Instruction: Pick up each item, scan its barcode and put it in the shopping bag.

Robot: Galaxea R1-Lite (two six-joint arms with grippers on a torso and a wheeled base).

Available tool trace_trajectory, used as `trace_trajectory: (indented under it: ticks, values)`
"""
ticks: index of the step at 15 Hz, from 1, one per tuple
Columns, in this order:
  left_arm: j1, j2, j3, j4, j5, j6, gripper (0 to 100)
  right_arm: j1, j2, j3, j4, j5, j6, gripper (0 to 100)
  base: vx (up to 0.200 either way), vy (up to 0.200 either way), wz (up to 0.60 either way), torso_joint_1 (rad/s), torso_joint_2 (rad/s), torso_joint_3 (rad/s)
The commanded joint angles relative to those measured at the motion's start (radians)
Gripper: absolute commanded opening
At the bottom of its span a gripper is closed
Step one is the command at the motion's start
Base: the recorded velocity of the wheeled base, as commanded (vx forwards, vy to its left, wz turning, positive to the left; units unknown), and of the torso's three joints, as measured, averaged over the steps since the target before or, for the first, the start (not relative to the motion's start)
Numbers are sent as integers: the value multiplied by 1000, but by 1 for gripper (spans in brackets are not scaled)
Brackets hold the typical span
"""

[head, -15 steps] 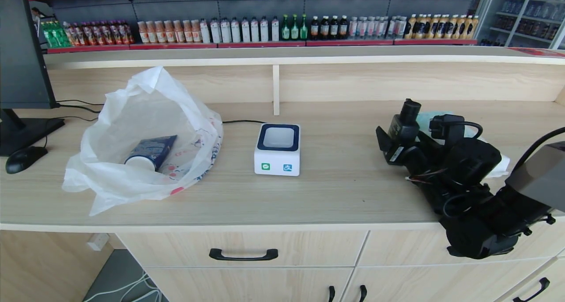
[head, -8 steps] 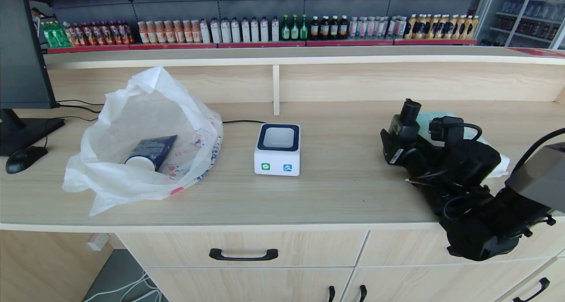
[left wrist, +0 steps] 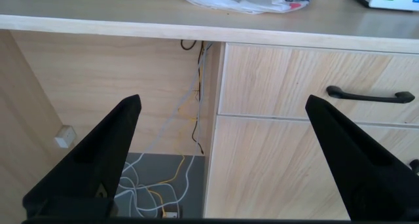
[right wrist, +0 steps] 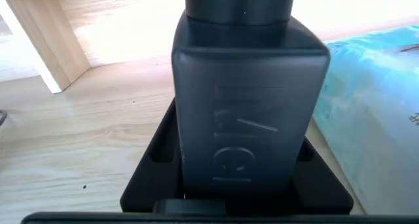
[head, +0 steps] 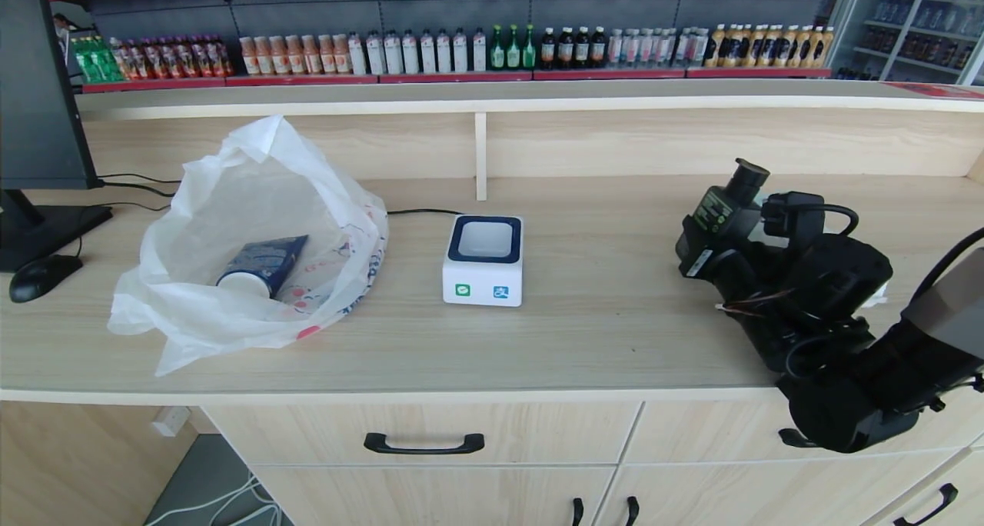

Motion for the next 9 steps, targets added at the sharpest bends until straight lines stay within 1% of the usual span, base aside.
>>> trace_trajectory:
  ticks: [1, 3, 6, 9]
  values:
    - [1, 0, 0, 0, 0, 0, 100, 12, -44, 12, -3, 1, 0, 0, 0, 0, 0, 0, 0, 0]
    - [1, 0, 0, 0, 0, 0, 100, 38, -64, 14, -3, 4, 2, 0, 0, 0, 0, 0, 0, 0]
    - [1, 0, 0, 0, 0, 0, 100, 155, -96, 12, -3, 8, 8, 0, 0, 0, 0, 0, 0, 0]
    - [1, 0, 0, 0, 0, -6, 100, 243, -133, 14, -3, 8, 6, 0, 0, 0, 0, 0, 0, 0]
